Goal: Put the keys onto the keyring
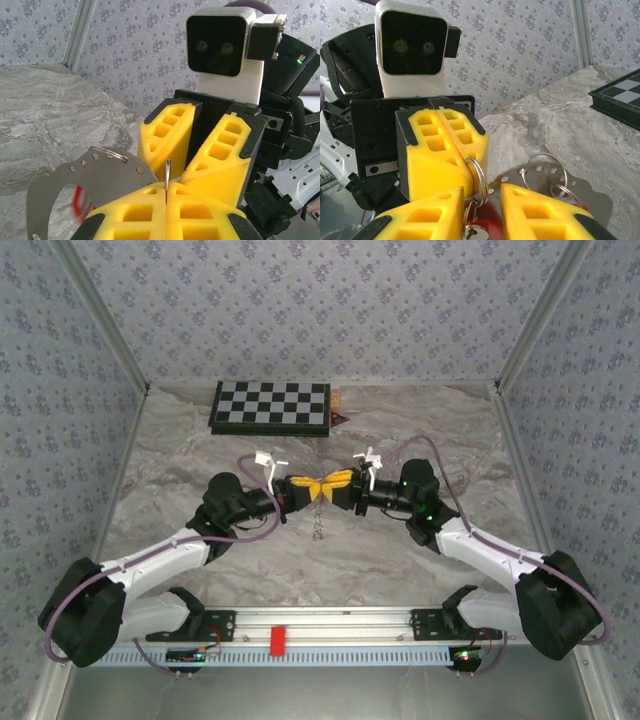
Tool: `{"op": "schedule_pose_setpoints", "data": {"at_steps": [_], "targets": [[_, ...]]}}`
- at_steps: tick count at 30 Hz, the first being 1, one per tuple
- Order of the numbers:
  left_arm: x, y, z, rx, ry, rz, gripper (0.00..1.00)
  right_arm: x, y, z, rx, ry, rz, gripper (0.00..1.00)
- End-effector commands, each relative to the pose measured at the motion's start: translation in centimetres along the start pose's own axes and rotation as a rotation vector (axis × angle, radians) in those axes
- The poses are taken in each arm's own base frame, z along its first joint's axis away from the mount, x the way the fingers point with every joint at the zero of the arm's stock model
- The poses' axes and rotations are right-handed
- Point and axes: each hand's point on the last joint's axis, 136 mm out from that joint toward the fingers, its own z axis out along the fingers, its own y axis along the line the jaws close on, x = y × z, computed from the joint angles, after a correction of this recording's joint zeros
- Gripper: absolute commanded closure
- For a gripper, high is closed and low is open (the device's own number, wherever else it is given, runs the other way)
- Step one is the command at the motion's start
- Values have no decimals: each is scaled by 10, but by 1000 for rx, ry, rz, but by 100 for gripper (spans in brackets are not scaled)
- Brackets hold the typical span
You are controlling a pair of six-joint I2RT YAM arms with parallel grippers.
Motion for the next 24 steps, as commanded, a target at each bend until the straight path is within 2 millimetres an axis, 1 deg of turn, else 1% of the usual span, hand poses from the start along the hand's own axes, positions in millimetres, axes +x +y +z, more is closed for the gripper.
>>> {"op": "schedule_pose_setpoints", "data": {"at_steps": [1, 6, 10, 14, 17, 18, 19, 20, 24], "targets": [[-18, -21, -1, 77, -52, 55, 100, -20, 2, 2, -20, -46, -19, 80], [-19, -23, -1, 81, -54, 58, 100, -19, 1, 2, -31, -42, -6, 85], [-19, -24, 0, 86, -53, 59, 100, -18, 2, 4, -50, -40, 4, 86], [-19, -25, 0, 88, -53, 60, 100, -16, 4, 6, -71, -29, 15, 89], [-20, -25, 0, 88, -56, 61, 100, -15, 5, 6, -77, -26, 19, 89], [-20, -25, 0, 87, -55, 61, 100, -15, 5, 6, -79, -24, 19, 92], [-20, -25, 0, 87, -56, 62, 100, -14, 5, 6, -82, -22, 18, 98], [-20, -25, 0, 88, -55, 61, 100, -14, 6, 6, -85, -20, 20, 100], [-19, -24, 0, 82, -51, 60, 100, -13, 6, 6, -88, -5, 27, 100]]}}
